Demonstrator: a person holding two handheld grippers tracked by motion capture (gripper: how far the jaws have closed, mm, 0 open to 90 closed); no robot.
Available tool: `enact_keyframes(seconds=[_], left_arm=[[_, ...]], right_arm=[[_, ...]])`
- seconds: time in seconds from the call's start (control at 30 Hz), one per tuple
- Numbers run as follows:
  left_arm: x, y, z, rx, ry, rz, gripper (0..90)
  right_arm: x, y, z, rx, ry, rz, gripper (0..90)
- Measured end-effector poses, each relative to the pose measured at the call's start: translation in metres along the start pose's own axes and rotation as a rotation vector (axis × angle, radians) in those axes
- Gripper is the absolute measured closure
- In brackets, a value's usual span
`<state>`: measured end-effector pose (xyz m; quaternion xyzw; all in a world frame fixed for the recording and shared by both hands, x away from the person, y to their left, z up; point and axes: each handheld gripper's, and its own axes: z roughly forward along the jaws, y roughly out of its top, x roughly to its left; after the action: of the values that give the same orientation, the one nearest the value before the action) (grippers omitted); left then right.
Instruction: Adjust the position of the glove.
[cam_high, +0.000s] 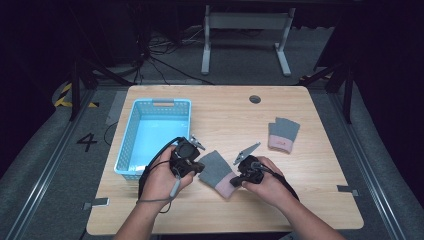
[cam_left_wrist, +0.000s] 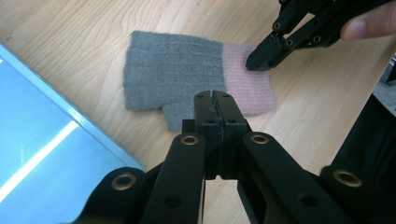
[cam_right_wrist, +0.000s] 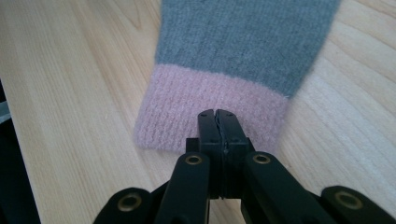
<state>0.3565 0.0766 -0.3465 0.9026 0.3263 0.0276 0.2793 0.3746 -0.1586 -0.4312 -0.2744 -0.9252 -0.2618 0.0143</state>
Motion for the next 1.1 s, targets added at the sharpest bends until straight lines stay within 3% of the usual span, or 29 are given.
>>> enact_keyframes(seconds=[0.23, 0.4, 0.83, 0.93, 1.0, 1.1], left_arm=[[0.000, -0.001, 0.000, 0.001, -0.001, -0.001, 89.8], [0.000, -0.001, 0.000, 0.003, 0.001, 0.001, 89.8], [0.002, -0.002, 0.005, 0.016, -0.002, -0.007, 89.8], [0.005, -0.002, 0.011, 0.032, -0.004, -0.022, 89.9], [0.008, -0.002, 0.022, 0.064, 0.022, -0.052, 90.0], [0.010, -0.001, 0.027, 0.070, 0.025, -0.069, 90.0]], right_arm=[[-0.011, -0.002, -0.003, 0.001, -0.010, 0.017, 90.0], [-0.024, -0.003, -0.008, 0.002, -0.049, 0.037, 90.0], [-0.046, 0.002, -0.011, -0.009, -0.094, 0.068, 90.0], [-0.047, 0.002, -0.012, -0.014, -0.111, 0.062, 90.0], [-0.044, 0.001, -0.016, -0.026, -0.135, 0.047, 90.0], [-0.041, 0.000, -0.022, -0.047, -0.131, 0.044, 90.0]])
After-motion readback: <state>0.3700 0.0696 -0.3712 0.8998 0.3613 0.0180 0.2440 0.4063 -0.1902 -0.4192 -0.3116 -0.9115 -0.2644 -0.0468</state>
